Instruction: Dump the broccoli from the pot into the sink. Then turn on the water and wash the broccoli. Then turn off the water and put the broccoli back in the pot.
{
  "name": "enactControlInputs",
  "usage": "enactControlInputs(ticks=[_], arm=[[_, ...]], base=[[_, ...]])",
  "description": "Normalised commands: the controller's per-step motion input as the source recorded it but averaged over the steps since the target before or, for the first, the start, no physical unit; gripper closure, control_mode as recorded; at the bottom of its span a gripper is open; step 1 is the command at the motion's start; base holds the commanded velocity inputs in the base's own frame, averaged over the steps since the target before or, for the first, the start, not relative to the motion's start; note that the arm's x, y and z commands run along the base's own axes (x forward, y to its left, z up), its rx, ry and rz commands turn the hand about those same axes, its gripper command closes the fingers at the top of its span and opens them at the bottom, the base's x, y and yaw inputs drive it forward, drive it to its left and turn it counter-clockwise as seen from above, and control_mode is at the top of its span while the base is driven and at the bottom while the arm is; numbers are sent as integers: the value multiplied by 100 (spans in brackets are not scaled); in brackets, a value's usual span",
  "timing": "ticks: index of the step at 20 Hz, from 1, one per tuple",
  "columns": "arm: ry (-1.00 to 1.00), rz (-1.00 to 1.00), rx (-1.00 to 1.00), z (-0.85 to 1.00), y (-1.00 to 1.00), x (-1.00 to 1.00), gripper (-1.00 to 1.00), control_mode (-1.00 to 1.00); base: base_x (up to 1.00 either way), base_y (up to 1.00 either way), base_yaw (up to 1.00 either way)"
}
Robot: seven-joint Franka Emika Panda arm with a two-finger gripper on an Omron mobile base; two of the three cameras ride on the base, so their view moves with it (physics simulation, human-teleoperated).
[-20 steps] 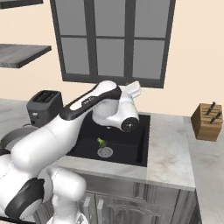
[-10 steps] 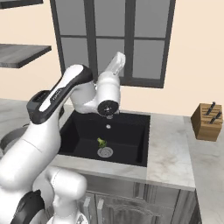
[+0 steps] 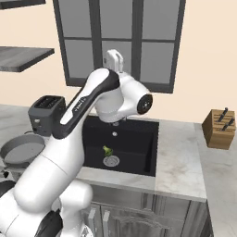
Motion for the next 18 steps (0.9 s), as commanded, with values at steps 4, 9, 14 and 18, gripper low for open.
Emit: enactControlInputs(ticks=[4, 9, 14, 18], arm=[[-30, 33, -76, 6, 38, -66, -100, -100], [-47, 15, -91, 7, 55, -74, -100, -100], [-40, 3, -92, -25, 51, -75, -100, -100], [-26, -1, -79, -66, 29, -43, -100, -100]], base=[[0, 0, 0], [0, 0, 0], [0, 0, 0], [0, 0, 0]])
